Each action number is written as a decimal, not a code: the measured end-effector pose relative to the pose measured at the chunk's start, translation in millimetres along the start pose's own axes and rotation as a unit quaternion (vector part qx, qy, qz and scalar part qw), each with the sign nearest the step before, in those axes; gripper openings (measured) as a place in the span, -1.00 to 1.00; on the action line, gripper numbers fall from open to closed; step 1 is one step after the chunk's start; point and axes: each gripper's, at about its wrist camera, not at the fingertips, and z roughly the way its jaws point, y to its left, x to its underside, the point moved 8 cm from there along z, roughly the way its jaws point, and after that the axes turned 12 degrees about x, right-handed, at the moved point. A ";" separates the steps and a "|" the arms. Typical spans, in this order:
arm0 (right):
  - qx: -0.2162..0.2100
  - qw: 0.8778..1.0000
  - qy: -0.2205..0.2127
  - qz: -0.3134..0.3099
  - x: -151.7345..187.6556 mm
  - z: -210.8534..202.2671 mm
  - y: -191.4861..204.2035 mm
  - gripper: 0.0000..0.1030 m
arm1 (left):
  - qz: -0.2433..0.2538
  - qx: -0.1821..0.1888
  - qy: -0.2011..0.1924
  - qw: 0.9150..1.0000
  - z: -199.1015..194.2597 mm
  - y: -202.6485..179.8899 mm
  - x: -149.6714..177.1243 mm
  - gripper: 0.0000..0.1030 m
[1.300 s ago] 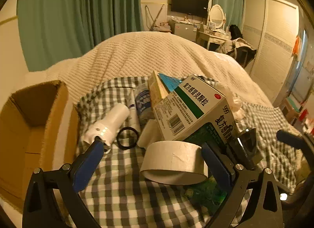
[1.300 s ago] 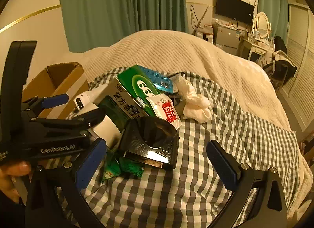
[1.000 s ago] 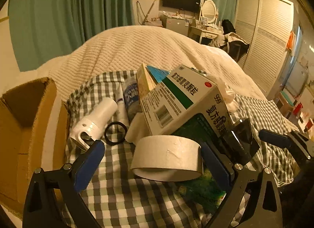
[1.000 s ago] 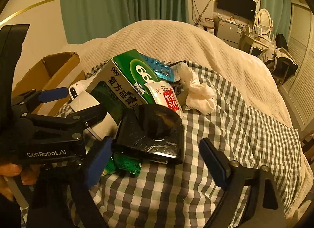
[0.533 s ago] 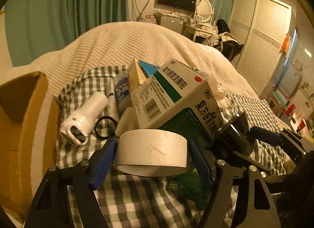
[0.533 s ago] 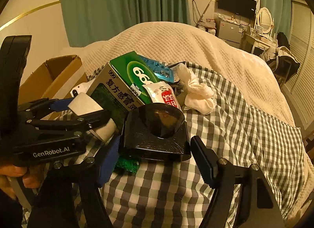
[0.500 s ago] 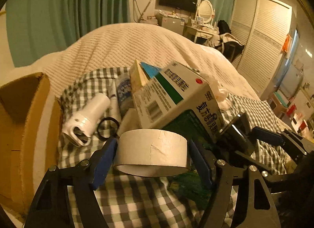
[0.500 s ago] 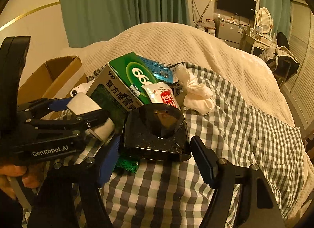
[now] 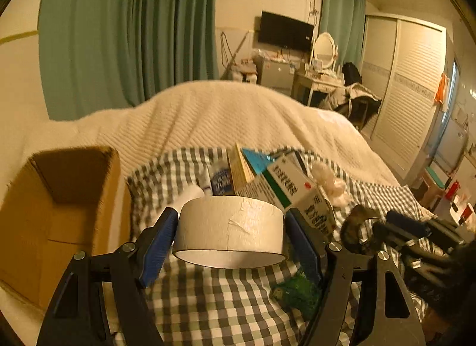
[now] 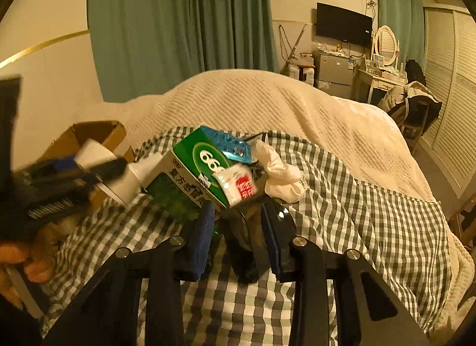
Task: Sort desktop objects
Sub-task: 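Carry the white tape roll with the left tool while the right tool grasps the black case, then drop the tape roll into the box with the left tool while the right tool carries the case in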
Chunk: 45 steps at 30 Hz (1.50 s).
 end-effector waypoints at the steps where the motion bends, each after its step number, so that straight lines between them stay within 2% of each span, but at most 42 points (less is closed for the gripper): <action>1: 0.003 1.000 0.007 -0.003 3.1 4.6 1.0 -0.38 | 0.003 -0.002 -0.007 1.000 -5.2 -0.8 -2.9 0.48; 2: 0.002 1.000 0.014 -0.004 6.2 8.5 1.7 -0.41 | 0.006 -0.004 -0.012 1.000 -9.1 -2.3 -5.4 0.48; 4: -0.002 1.000 0.021 -0.005 9.6 12.0 3.4 -0.77 | 0.011 -0.009 -0.027 1.000 -18.7 -2.7 -11.9 0.48; 8: -0.001 1.000 0.019 -0.003 8.3 10.6 3.0 -0.86 | 0.015 -0.020 -0.048 0.999 -36.0 -3.0 -20.0 0.48; 13: 0.011 1.000 0.023 -0.003 13.7 20.2 0.1 -0.86 | 0.026 -0.045 -0.071 0.996 -50.8 0.7 -29.2 0.48; 16: 0.051 0.998 0.027 -0.010 15.4 28.3 -8.0 -0.84 | 0.028 -0.052 -0.080 0.995 -62.7 7.0 -28.2 0.48; 17: 0.064 0.997 0.036 -0.008 18.0 34.1 -11.8 -0.78 | 0.028 -0.055 -0.083 0.995 -65.5 8.7 -29.3 0.48; 18: 0.067 0.997 0.049 -0.004 22.2 41.0 -14.9 -0.60 | 0.028 -0.058 -0.086 0.994 -69.0 11.2 -28.1 0.48; 20: 0.061 0.996 0.060 0.007 28.6 50.4 -18.9 -0.56 | 0.029 -0.065 -0.090 0.993 -72.6 13.7 -28.7 0.48; 22: 0.049 0.996 0.068 0.017 32.5 58.1 -21.9 -0.63 | 0.029 -0.072 -0.093 0.993 -75.7 16.8 -28.7 0.48; 24: 0.041 0.996 0.070 0.025 32.9 59.8 -23.7 -0.86 | 0.027 -0.077 -0.096 0.992 -77.1 20.6 -30.2 0.48; 31: 0.020 0.999 0.042 0.021 22.6 44.6 -12.5 -0.88 | 0.022 -0.091 -0.104 0.990 -89.3 36.4 -29.8 0.48; 39: -0.010 0.999 -0.040 0.035 -22.0 -8.7 11.2 -0.88 | 0.020 -0.110 -0.120 0.986 -112.2 54.1 -34.6 0.48; 45: -0.052 0.994 -0.090 0.044 -54.7 -44.8 42.5 -0.88 | 0.021 -0.127 -0.133 0.983 -132.1 69.7 -37.7 0.48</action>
